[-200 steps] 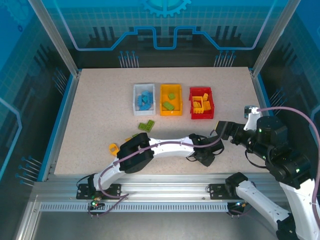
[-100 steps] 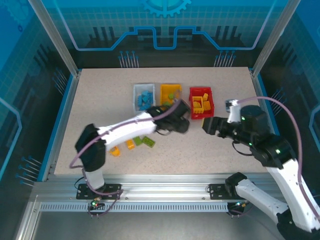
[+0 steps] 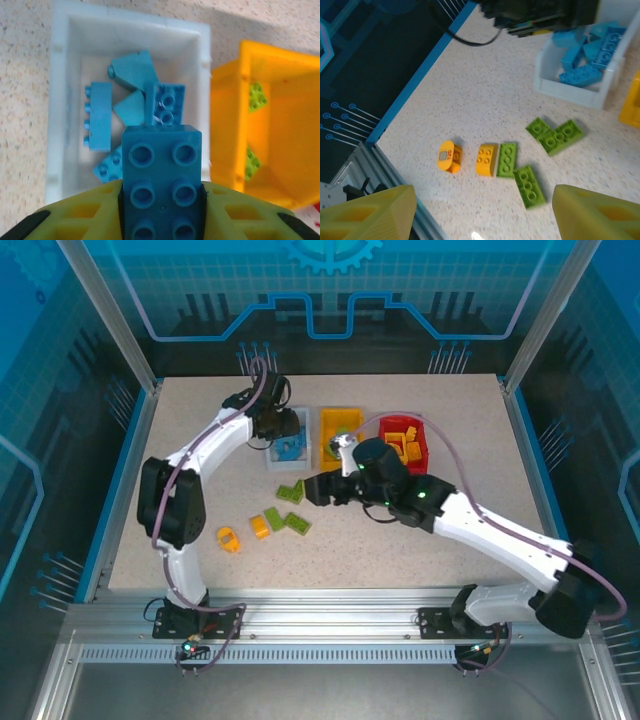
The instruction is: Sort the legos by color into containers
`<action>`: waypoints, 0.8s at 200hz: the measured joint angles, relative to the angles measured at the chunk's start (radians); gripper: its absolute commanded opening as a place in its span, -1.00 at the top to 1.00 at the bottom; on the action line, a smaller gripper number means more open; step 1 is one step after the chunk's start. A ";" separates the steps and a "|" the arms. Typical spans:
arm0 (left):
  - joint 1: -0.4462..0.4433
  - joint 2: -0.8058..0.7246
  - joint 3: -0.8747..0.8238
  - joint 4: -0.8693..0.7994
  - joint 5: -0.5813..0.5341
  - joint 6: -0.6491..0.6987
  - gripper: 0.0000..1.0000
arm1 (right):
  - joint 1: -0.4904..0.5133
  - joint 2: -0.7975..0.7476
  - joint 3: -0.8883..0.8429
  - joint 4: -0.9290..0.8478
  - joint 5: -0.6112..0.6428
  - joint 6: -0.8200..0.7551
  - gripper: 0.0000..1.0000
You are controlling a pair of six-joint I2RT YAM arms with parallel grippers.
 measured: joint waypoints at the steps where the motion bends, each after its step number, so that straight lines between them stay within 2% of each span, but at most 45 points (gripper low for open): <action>1: 0.002 0.006 0.005 0.000 0.001 0.000 0.25 | 0.001 0.006 0.000 0.008 0.002 0.000 -0.47; 26: 0.031 0.099 0.076 0.000 0.010 0.001 0.24 | 0.029 0.085 0.005 0.090 0.015 0.000 -0.47; 53: 0.049 0.167 0.146 -0.009 0.026 0.001 0.22 | 0.039 0.099 0.005 0.121 0.024 0.000 -0.47; 80: 0.057 0.215 0.215 -0.014 0.035 0.005 0.00 | 0.039 0.098 0.006 0.129 0.029 0.008 -0.48; 108: 0.058 0.222 0.231 -0.028 0.040 0.006 -0.17 | 0.039 0.083 0.005 0.122 0.034 0.016 -0.50; 143: 0.058 0.213 0.230 -0.041 0.063 0.002 -0.15 | 0.039 0.053 -0.005 0.093 0.051 0.011 -0.49; 160: 0.055 0.162 0.209 -0.045 0.074 -0.001 -0.14 | 0.047 0.053 -0.005 0.066 0.071 -0.012 -0.48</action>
